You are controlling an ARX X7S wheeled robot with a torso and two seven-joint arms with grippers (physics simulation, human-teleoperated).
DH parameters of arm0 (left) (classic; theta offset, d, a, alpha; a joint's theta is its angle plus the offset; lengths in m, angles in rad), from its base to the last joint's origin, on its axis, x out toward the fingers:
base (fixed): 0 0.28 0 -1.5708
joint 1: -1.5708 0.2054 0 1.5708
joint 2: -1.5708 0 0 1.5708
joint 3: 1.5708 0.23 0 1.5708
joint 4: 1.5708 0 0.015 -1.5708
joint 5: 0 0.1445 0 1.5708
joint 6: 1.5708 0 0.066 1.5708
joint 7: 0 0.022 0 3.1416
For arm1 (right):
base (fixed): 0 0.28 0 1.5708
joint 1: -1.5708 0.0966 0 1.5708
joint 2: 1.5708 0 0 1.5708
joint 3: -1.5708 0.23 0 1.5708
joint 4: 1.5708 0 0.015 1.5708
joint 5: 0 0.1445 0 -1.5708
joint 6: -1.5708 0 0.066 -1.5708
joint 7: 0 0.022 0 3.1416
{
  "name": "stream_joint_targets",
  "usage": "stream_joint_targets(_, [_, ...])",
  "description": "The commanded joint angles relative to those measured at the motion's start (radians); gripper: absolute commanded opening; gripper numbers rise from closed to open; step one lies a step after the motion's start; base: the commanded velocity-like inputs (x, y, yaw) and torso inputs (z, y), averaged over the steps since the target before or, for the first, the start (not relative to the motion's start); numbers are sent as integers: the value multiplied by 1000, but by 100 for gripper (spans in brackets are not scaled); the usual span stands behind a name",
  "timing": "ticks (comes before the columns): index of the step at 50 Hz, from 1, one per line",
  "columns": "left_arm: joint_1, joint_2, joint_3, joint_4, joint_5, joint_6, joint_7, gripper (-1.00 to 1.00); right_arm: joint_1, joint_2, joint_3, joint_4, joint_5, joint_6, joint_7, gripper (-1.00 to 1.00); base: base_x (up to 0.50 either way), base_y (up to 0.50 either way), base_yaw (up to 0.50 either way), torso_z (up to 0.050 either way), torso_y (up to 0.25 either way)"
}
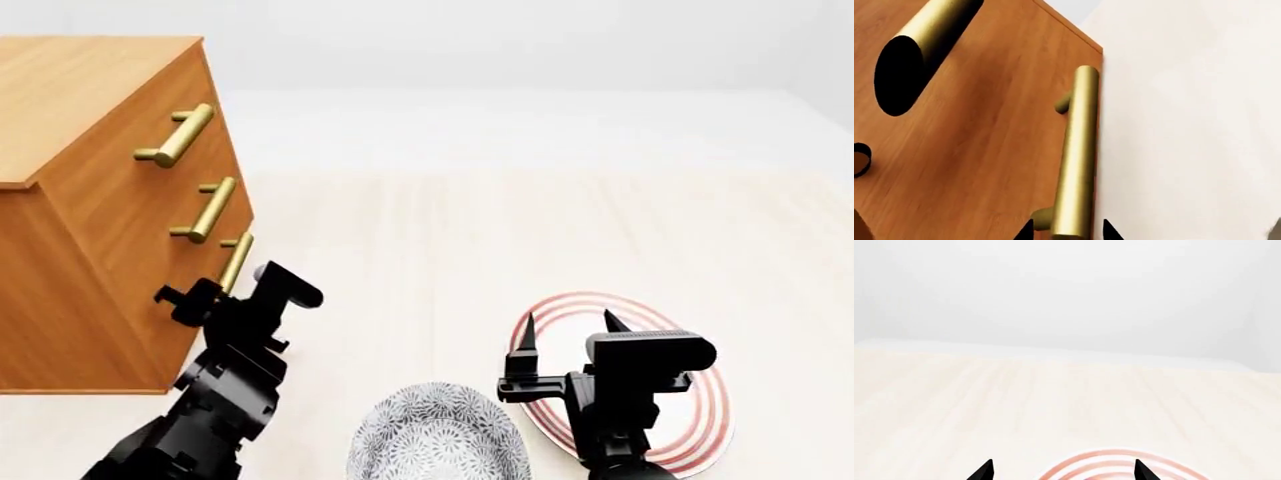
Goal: Open the bottom drawer of the cabinet.
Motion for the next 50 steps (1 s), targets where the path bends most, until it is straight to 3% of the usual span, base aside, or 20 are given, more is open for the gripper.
stream_joint_targets(1, [0, -10, 22, -16, 5, -9, -10, -100, -3, 3, -5, 5, 4, -10, 4, 100, 0, 0, 0, 0, 0])
stream_joint_targets(16, [-8, 2, 53, -16, 11, -9, -21, -100, 5, 7, -12, 10, 10, -6, 10, 100, 0, 0, 0, 0, 0])
stream_joint_targets(35, [-33, 89, 122, -5, 20, -44, -6, -100, 3, 17, -16, -7, 15, -2, 23, 100, 1, 0, -1, 0, 0])
stream_joint_targets(41, [27, 58, 144, 201, 32, -220, 3, -100, 3, 18, -17, -1, 18, -8, 24, 100, 2, 0, -3, 0, 0])
stream_joint_targets(50, [59, 42, 163, 373, 40, -348, 2, -100, -2, 23, -15, -2, 23, -13, 27, 100, 0, 0, -1, 0, 0])
